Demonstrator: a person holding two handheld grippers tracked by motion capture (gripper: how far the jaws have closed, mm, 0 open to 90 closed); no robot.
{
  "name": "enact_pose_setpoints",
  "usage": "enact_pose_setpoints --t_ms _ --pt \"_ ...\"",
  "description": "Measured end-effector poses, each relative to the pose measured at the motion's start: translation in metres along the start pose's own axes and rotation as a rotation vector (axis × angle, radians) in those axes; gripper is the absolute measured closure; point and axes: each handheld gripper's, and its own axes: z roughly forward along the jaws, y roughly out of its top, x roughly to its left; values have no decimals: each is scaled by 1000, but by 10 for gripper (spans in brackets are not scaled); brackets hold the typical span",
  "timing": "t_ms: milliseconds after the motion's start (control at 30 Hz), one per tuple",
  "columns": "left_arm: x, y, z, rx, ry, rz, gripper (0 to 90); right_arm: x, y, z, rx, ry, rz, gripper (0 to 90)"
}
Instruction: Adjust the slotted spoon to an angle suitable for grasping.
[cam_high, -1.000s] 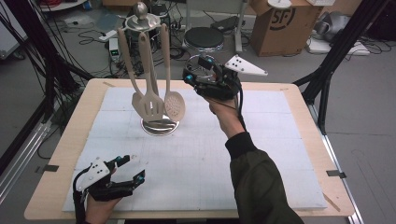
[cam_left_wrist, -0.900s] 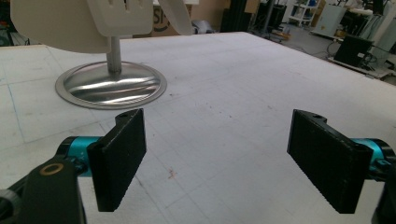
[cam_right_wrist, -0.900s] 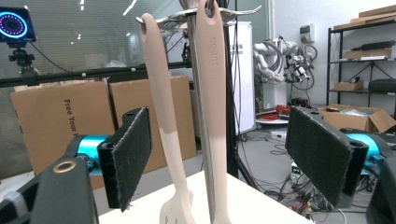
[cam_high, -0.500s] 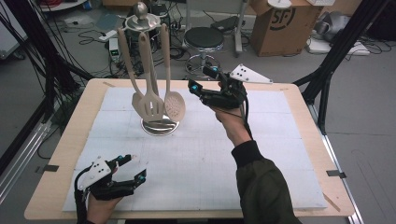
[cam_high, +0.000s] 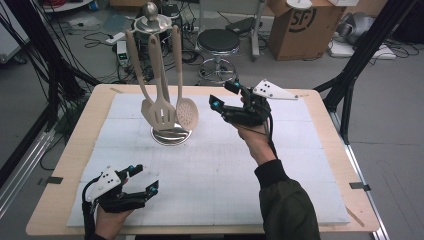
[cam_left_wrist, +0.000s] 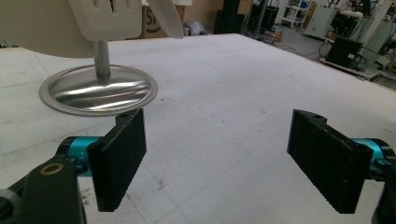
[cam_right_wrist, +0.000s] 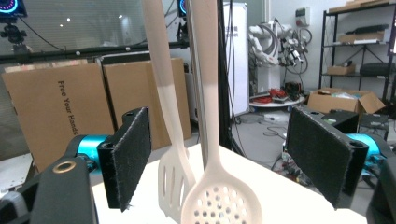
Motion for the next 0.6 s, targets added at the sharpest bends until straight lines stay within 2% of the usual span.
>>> enact_pose_setpoints --t_ms 167,233,467,567,600 --pt "0 0 1 3 -3 4 201 -2 -8 -9 8 -5 20 222" --pt "-1 0 1 3 -4 5 201 -3 -10 -11 0 13 59 222" --pt "-1 0 1 3 -1 6 201 -4 -23 -21 12 -12 59 222" --pt "-1 0 2 3 -3 6 201 -7 -31 -27 16 -21 79 225" --pt "-1 0 2 4 -3 6 201 -9 -34 -29 7 -17 99 231"
